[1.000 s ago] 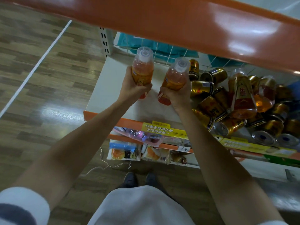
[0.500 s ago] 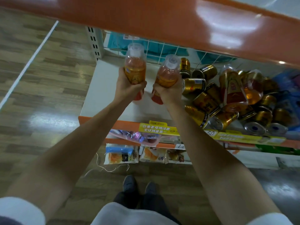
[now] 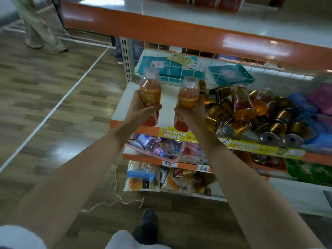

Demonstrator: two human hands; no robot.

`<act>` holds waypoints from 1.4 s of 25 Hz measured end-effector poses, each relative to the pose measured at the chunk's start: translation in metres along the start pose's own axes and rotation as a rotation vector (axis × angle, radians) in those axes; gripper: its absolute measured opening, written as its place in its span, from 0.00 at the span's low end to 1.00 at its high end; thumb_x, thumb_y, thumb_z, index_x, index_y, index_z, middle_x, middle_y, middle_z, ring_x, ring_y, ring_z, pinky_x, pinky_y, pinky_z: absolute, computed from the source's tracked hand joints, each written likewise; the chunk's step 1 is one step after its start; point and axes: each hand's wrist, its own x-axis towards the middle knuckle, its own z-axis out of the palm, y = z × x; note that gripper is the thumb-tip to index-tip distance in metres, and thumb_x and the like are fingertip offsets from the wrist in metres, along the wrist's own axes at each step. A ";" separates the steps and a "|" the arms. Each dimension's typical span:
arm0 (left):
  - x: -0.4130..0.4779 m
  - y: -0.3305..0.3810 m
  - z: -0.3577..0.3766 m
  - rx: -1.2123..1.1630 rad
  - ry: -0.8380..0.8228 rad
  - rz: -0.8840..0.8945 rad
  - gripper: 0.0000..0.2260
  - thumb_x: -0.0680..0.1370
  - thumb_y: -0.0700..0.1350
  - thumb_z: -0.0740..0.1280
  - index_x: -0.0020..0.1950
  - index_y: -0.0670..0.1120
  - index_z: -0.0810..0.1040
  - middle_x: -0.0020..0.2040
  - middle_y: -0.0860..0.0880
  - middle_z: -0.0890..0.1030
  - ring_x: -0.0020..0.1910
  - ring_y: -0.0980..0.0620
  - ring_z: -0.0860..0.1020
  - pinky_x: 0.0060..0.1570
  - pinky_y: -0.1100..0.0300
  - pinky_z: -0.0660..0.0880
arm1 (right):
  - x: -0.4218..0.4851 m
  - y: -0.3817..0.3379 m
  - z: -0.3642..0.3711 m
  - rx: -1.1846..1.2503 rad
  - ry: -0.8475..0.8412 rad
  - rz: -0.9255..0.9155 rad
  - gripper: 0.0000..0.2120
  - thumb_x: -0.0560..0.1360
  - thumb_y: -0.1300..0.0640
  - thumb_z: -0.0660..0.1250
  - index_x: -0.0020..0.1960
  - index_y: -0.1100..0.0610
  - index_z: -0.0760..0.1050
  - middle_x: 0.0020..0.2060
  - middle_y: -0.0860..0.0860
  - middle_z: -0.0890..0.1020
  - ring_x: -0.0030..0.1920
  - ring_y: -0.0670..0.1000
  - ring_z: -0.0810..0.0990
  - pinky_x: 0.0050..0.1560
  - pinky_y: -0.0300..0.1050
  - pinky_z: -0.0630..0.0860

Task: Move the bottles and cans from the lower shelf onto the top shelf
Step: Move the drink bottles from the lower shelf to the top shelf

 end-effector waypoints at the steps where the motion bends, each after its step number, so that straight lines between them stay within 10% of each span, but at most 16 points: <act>1: -0.014 0.005 0.001 -0.005 -0.010 0.002 0.28 0.67 0.41 0.78 0.60 0.47 0.67 0.49 0.46 0.78 0.42 0.56 0.81 0.39 0.62 0.78 | -0.012 -0.002 -0.007 0.014 -0.007 -0.008 0.36 0.63 0.61 0.79 0.66 0.57 0.66 0.55 0.54 0.80 0.51 0.53 0.80 0.55 0.51 0.79; 8: -0.097 0.041 0.009 -0.054 -0.016 0.018 0.27 0.68 0.35 0.77 0.61 0.44 0.66 0.51 0.45 0.79 0.47 0.50 0.81 0.46 0.57 0.80 | -0.086 -0.022 -0.053 0.025 -0.101 0.009 0.33 0.62 0.59 0.79 0.61 0.56 0.68 0.50 0.51 0.80 0.47 0.48 0.81 0.48 0.45 0.80; 15: -0.129 0.093 -0.011 0.001 -0.021 0.152 0.29 0.69 0.36 0.77 0.65 0.41 0.67 0.49 0.49 0.79 0.42 0.67 0.81 0.43 0.69 0.78 | -0.120 -0.067 -0.088 0.034 -0.113 -0.138 0.27 0.64 0.58 0.79 0.57 0.57 0.69 0.45 0.50 0.78 0.42 0.46 0.79 0.36 0.38 0.75; 19: -0.135 0.124 -0.029 0.011 -0.079 0.229 0.29 0.68 0.44 0.78 0.65 0.45 0.71 0.54 0.44 0.82 0.52 0.52 0.82 0.52 0.54 0.79 | -0.127 -0.100 -0.096 0.051 -0.123 -0.250 0.29 0.60 0.52 0.79 0.57 0.56 0.71 0.47 0.54 0.82 0.44 0.52 0.83 0.43 0.52 0.83; 24: -0.125 0.186 -0.047 0.018 -0.052 0.333 0.22 0.71 0.41 0.76 0.60 0.50 0.71 0.52 0.50 0.81 0.46 0.65 0.81 0.42 0.72 0.76 | -0.113 -0.167 -0.108 0.111 -0.119 -0.304 0.30 0.60 0.51 0.78 0.58 0.57 0.72 0.48 0.55 0.82 0.46 0.52 0.84 0.48 0.54 0.83; 35: -0.052 0.287 -0.088 -0.016 0.048 0.398 0.26 0.70 0.49 0.76 0.63 0.49 0.69 0.54 0.49 0.81 0.51 0.53 0.82 0.52 0.54 0.78 | -0.054 -0.284 -0.111 0.195 -0.064 -0.377 0.38 0.54 0.48 0.80 0.58 0.53 0.67 0.52 0.53 0.81 0.50 0.52 0.84 0.50 0.54 0.83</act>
